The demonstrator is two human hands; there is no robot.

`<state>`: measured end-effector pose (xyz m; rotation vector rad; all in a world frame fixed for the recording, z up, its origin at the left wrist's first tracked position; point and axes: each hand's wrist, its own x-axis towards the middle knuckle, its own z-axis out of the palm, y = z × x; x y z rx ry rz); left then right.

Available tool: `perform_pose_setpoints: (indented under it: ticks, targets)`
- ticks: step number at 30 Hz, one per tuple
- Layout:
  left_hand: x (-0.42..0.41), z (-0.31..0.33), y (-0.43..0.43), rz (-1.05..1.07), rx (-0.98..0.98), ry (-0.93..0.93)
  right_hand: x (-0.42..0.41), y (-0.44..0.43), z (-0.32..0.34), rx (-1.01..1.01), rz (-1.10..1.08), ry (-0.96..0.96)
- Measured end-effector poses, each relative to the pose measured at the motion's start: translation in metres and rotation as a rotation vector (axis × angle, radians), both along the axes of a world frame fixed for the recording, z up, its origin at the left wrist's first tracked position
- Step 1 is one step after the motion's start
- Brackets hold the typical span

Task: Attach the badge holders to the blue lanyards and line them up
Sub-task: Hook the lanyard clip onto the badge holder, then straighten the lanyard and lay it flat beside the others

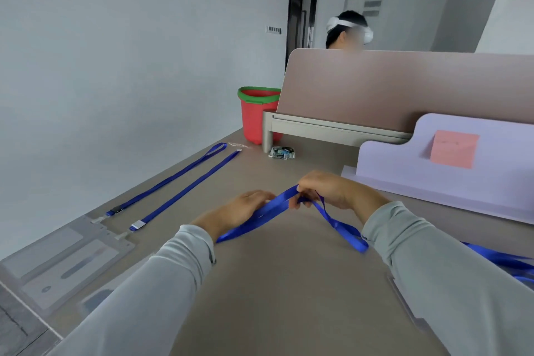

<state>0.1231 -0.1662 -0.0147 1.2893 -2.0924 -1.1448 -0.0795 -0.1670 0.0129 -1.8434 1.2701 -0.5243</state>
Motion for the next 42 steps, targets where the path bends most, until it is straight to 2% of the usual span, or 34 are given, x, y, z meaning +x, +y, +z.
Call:
perform_pose_setpoints:
  ticks: [3,7,13,18,25,30,34,42]
  targets:
    - [-0.008,-0.005,0.001,-0.077,0.056,0.09,-0.007,0.003,-0.001,0.001,-0.022,-0.004]
    - [-0.012,-0.012,-0.005,-0.1,0.0,0.046,-0.014,0.009,-0.002,0.017,-0.035,0.0]
    - [-0.018,-0.012,-0.006,-0.142,0.039,0.075,-0.022,0.014,-0.006,0.059,-0.071,-0.044]
    - [-0.011,-0.012,-0.011,-0.054,0.07,0.151,-0.035,0.017,-0.008,0.099,-0.104,-0.043]
    - [-0.005,-0.01,-0.016,0.117,0.044,0.175,-0.056,0.023,-0.013,0.127,-0.297,-0.12]
    - [-0.009,-0.012,-0.015,0.278,-0.065,0.088,-0.069,0.027,-0.02,0.067,-0.339,-0.088]
    - [-0.011,-0.015,-0.016,0.324,-0.104,0.058,-0.074,0.034,-0.018,-0.008,-0.41,-0.073]
    - [-0.006,-0.016,-0.02,0.419,-0.132,0.069,-0.097,0.035,-0.029,0.013,-0.623,-0.369]
